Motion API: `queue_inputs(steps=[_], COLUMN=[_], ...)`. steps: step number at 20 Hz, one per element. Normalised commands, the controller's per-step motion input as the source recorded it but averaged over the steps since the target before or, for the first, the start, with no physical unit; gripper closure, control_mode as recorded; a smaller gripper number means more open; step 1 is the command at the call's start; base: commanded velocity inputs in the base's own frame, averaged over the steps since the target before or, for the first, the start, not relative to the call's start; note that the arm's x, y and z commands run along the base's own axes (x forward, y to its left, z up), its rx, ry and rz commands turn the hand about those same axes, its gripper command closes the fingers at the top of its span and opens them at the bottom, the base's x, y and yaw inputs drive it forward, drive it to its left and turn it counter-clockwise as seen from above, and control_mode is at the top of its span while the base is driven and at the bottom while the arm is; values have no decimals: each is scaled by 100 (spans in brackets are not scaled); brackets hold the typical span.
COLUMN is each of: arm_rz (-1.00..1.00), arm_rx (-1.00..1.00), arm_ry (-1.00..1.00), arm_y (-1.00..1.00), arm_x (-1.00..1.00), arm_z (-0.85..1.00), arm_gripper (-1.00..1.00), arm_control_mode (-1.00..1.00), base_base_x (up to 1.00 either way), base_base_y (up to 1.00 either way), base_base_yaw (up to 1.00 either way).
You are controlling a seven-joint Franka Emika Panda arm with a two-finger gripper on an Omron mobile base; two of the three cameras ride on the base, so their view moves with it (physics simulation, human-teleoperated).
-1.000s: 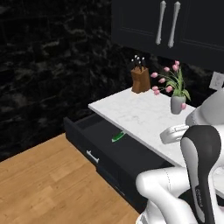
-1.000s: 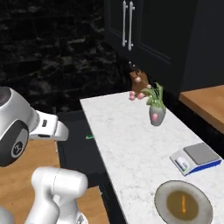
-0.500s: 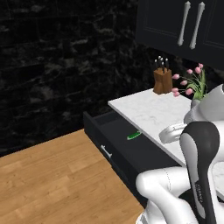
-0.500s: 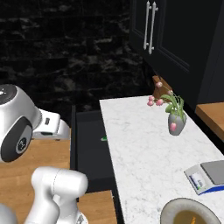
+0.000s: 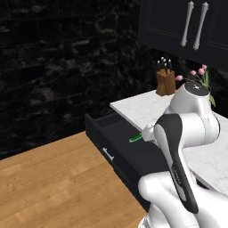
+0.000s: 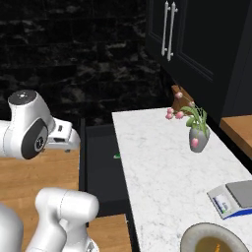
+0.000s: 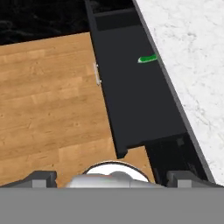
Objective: Pick up the knife from the drawer and place it on the cutting board. Then place the meat from the plate to the cutting board.
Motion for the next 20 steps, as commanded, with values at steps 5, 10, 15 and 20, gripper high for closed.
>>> queue_inputs(steps=[5, 10, 15, 20], arm_rz=[5, 5, 0, 0], arm_rx=[4, 0, -2, -1], arm_ry=[0, 9, 5, 1], arm_y=[17, 24, 22, 10], arm_x=[80, 94, 87, 81], arm_z=[-84, -48, -39, -40], arm_gripper=[-100, -100, -100, -100], arm_control_mode=[-100, -100, -100, -100], base_base_x=[0, 0, 0, 0], base_base_y=[0, 0, 0, 0], base_base_yaw=[0, 0, 0, 0])
